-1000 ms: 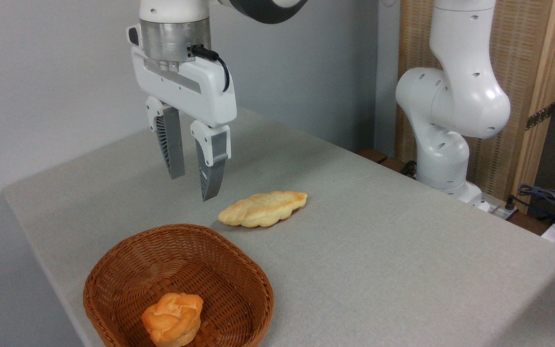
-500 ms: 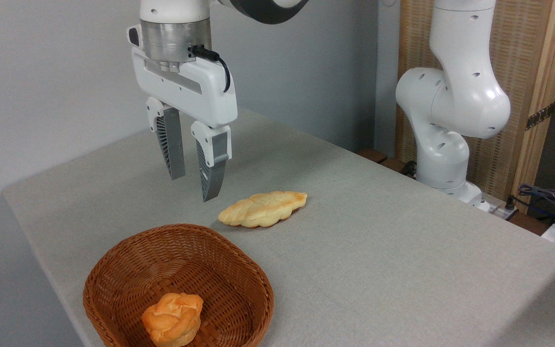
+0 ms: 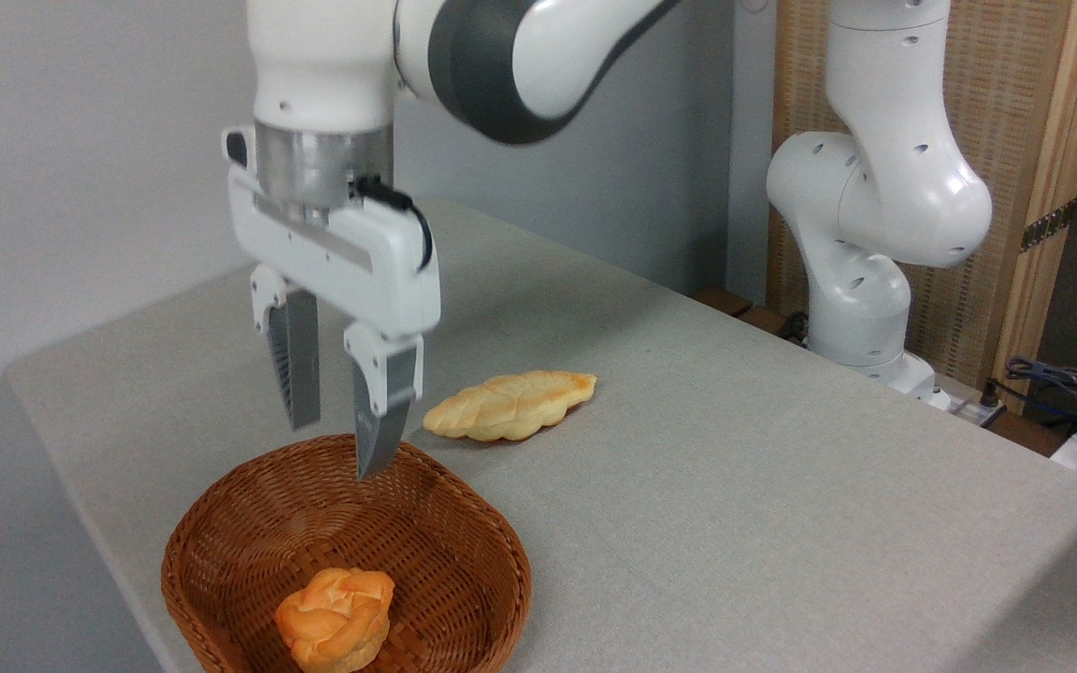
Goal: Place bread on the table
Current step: 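Lower the open gripper into the wicker basket around the bread roll, then close the gripper on the golden bread roll in the basket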
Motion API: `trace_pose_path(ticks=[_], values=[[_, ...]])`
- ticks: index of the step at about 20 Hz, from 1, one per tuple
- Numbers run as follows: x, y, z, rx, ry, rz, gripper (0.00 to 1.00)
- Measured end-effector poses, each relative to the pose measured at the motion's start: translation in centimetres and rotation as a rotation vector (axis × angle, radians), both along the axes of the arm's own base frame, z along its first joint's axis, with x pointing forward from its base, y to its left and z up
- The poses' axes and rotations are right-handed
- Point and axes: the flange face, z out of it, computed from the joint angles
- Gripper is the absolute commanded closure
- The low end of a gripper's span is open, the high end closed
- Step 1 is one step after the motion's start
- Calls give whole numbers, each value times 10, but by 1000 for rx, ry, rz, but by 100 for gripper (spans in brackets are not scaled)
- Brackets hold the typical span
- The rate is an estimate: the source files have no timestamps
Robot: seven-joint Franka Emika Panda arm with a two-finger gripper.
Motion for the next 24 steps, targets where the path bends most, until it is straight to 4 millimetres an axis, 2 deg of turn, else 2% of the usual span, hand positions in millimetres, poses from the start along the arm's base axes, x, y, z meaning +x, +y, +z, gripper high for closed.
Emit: trace_pose_path(ticks=[4,8,12,14,19,24], values=[[17,32,-22,5,-27,55,0],[30,49,-54,13,-6,84,0],[44,50,-91,25,-2,85,0],[48,50,-103,27,-4,84,0],[52,46,-113,28,-3,79,0],[53,33,-119,27,1,57,0]])
